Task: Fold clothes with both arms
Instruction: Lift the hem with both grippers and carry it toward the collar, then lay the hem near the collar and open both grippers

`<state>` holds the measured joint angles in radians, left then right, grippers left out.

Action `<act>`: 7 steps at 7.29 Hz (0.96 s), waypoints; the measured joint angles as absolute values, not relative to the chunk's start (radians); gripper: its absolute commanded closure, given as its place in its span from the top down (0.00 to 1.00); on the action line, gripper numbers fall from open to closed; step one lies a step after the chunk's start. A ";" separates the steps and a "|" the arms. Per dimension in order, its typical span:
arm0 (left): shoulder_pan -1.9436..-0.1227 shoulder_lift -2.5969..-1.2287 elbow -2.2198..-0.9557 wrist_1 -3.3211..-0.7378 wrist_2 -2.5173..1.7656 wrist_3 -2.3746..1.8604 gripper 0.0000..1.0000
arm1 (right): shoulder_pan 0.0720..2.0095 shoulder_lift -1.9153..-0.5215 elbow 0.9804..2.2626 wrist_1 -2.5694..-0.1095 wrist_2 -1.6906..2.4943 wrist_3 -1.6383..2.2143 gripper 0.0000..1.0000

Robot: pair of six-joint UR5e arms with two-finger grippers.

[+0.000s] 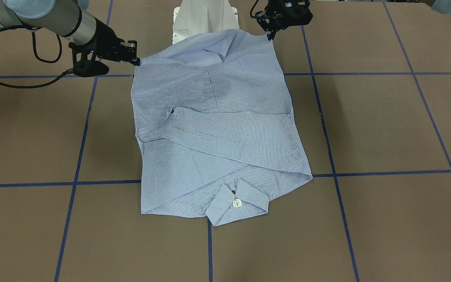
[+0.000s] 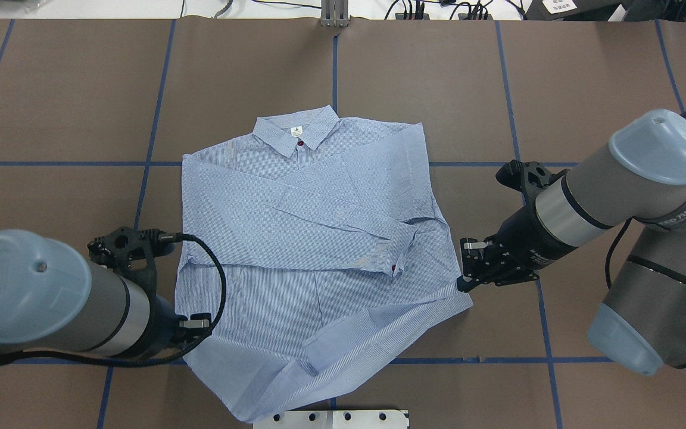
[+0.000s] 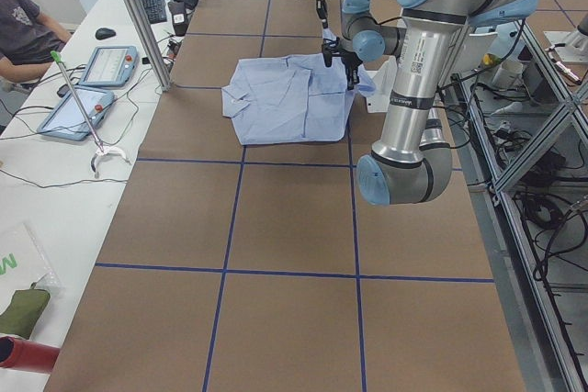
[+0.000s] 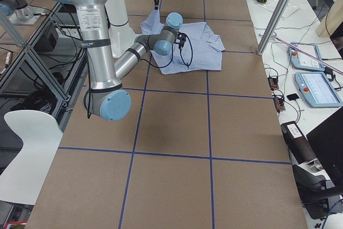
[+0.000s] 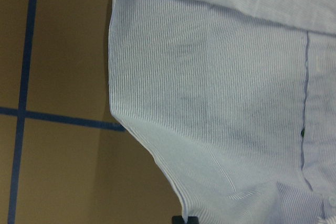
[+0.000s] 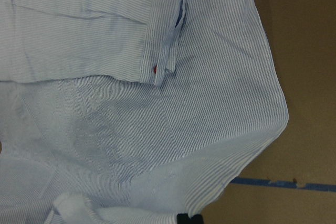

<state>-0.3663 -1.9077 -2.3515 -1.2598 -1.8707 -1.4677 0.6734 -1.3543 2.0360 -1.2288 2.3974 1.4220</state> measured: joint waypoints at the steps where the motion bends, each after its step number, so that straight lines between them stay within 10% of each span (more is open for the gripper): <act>1: -0.406 -1.912 -2.318 -1.265 -1.871 -1.431 0.00 | 0.695 -1.317 1.999 -1.228 2.377 1.422 0.00; 7: -0.674 -1.984 -2.010 -1.420 -1.871 -1.193 0.00 | 0.853 -1.069 1.712 -1.227 2.309 1.405 0.00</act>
<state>-0.6744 -1.9839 -2.0097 -1.4195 -1.8715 -1.1927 0.8531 -1.0685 1.7120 -1.2269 2.3091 1.4047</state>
